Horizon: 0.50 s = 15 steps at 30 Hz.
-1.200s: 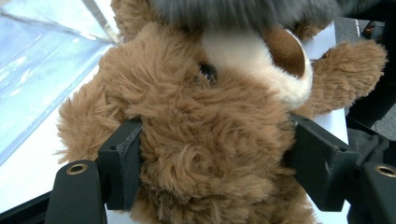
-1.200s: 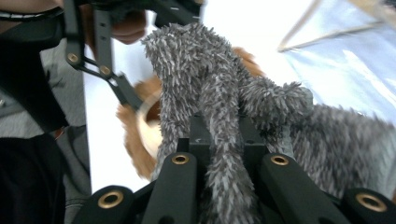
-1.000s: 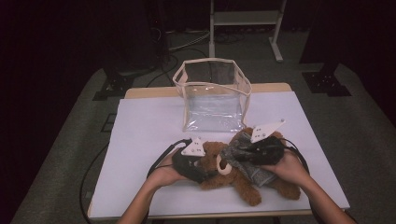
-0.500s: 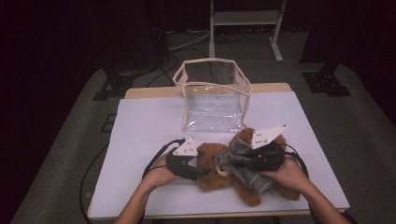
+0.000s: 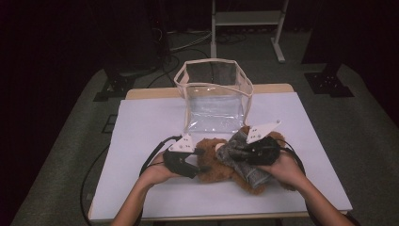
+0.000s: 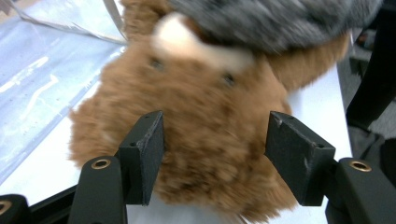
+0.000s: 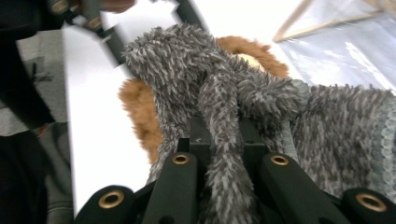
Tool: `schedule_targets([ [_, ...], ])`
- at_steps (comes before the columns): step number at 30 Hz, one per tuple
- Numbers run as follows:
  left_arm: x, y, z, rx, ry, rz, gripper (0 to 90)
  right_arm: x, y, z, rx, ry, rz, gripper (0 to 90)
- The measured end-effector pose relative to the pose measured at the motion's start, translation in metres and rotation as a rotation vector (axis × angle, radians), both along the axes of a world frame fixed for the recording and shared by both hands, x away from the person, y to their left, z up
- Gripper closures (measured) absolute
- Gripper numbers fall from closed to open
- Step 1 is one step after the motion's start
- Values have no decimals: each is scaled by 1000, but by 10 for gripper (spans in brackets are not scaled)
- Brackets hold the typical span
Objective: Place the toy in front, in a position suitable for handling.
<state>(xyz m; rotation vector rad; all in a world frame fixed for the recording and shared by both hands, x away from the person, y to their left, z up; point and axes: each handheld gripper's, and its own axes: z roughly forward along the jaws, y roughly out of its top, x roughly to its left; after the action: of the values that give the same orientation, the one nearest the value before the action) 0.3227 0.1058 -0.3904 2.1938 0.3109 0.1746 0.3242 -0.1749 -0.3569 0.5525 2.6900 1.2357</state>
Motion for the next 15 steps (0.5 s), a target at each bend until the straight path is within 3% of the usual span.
schedule_targets([
  [4,6,-5,-6,11,-10,26,413,3,5,5,7,-3,8,803],
  [8,12,-9,-5,8,-26,55,410,-5,19,11,22,-18,62,803],
  [12,14,-9,-2,15,-32,58,397,-3,31,6,-11,-20,76,803],
  [15,13,-5,-1,10,-33,55,385,-2,22,-3,-29,-5,70,803],
])
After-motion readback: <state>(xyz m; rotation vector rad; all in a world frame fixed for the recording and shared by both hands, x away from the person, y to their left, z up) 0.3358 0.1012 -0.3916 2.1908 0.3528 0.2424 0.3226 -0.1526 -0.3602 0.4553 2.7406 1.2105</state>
